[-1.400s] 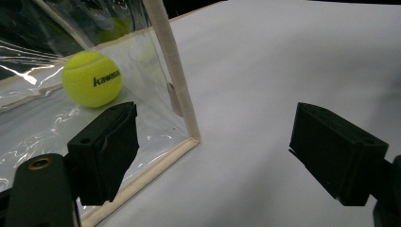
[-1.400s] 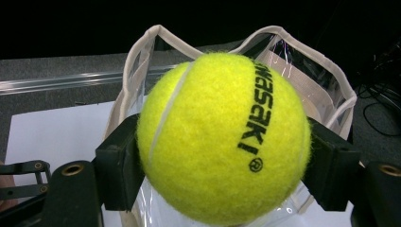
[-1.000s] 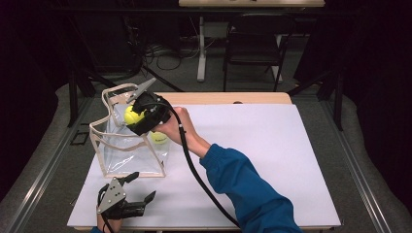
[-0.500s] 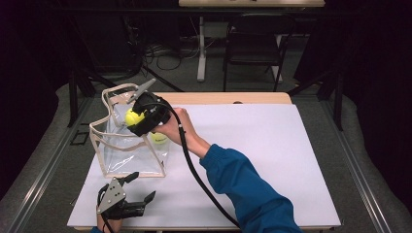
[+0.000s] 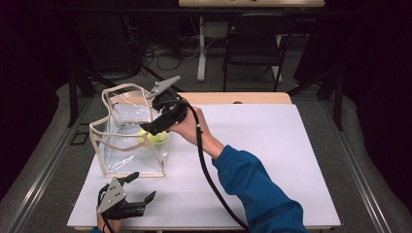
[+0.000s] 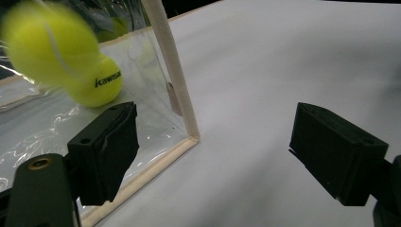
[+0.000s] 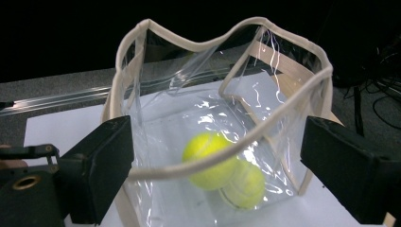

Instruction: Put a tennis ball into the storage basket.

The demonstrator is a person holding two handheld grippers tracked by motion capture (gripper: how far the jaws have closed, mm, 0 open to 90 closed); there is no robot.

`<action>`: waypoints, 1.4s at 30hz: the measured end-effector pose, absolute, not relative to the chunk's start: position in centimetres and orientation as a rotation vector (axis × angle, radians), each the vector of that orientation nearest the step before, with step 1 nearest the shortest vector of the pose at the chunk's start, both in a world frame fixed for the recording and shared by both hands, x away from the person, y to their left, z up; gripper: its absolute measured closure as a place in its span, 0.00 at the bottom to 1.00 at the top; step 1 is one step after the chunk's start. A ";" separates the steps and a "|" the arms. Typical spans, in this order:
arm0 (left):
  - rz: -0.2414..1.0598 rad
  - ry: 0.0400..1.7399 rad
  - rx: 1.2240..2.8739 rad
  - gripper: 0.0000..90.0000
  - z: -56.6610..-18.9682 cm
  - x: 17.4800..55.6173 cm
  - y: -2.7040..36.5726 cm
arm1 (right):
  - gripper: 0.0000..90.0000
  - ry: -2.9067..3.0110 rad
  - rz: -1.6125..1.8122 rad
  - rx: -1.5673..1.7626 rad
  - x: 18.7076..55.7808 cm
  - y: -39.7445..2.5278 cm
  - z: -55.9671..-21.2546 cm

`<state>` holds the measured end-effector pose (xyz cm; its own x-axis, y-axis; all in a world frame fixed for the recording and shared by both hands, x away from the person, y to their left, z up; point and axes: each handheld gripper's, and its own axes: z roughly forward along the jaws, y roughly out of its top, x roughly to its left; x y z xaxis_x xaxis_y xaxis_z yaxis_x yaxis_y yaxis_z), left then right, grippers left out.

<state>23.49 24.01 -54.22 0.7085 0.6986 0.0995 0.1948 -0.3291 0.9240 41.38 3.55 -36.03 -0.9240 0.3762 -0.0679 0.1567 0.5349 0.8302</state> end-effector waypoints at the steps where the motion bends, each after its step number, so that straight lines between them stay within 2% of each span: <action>1: 0.606 0.695 1.874 0.18 -54.2 23.5 24.0 | 0.09 2.541 1.337 0.452 41.4 3.1 -36.1; 18: 0.602 0.700 1.876 0.18 -54.3 23.5 23.9 | 0.03 2.580 1.268 0.497 40.8 -1.6 -39.3; 42: 0.602 0.699 1.877 0.18 -54.3 23.5 23.8 | 0.00 2.632 1.178 0.497 39.1 -4.3 -42.8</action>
